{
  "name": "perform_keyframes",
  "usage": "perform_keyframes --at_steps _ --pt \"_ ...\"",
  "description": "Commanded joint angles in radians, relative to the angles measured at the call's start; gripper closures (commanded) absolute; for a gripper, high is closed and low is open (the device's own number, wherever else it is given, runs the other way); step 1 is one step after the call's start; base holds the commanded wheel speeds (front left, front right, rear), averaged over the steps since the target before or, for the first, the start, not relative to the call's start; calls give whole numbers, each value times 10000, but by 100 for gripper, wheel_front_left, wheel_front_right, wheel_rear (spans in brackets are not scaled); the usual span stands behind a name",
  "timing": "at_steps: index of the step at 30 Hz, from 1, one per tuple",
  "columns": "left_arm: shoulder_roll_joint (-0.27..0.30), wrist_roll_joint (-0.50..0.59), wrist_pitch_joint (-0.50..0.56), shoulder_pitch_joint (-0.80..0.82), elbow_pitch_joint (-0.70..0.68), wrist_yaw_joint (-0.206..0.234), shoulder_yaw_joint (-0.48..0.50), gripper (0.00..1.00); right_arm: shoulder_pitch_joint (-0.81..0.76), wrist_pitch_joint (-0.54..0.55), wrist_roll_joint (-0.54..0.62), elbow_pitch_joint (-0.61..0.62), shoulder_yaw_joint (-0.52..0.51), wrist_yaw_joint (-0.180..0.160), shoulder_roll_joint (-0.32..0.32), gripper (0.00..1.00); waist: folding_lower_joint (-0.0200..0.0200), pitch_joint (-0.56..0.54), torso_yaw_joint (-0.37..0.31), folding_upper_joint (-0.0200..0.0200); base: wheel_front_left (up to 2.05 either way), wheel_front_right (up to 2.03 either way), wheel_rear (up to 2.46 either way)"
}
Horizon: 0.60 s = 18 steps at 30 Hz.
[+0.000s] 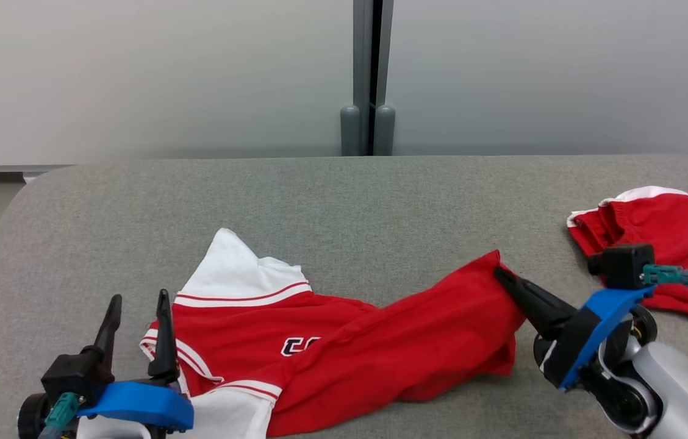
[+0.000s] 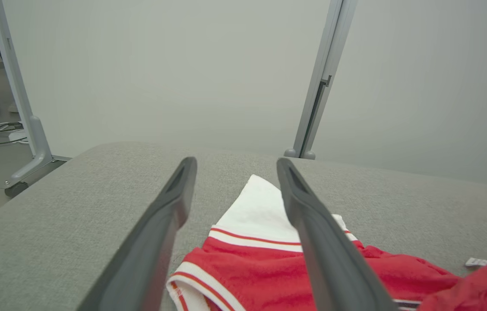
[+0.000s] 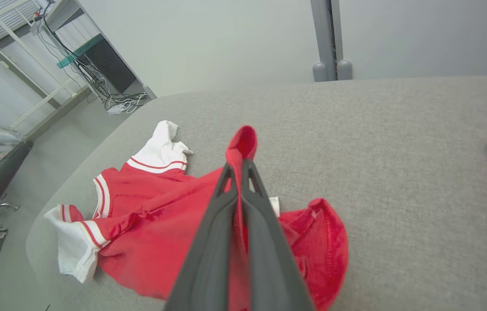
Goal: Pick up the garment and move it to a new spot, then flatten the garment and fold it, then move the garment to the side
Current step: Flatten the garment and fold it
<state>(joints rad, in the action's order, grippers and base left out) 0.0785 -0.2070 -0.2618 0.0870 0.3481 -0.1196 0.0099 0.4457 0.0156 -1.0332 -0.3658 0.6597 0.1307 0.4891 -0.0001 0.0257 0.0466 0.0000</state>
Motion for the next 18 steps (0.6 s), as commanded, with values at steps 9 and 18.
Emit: perform_keyframes --at_steps 9,18 --pt "215 84 -44 -282 -475 197 543 0 -2074 1336 -1253 2608 98 1 1364 100 1 106 -379 0 0 0 0" --pt "166 144 -42 -222 -566 209 542 0 -3045 2374 -1239 2480 368 3 1571 0 1 286 -406 0 0 0 0"
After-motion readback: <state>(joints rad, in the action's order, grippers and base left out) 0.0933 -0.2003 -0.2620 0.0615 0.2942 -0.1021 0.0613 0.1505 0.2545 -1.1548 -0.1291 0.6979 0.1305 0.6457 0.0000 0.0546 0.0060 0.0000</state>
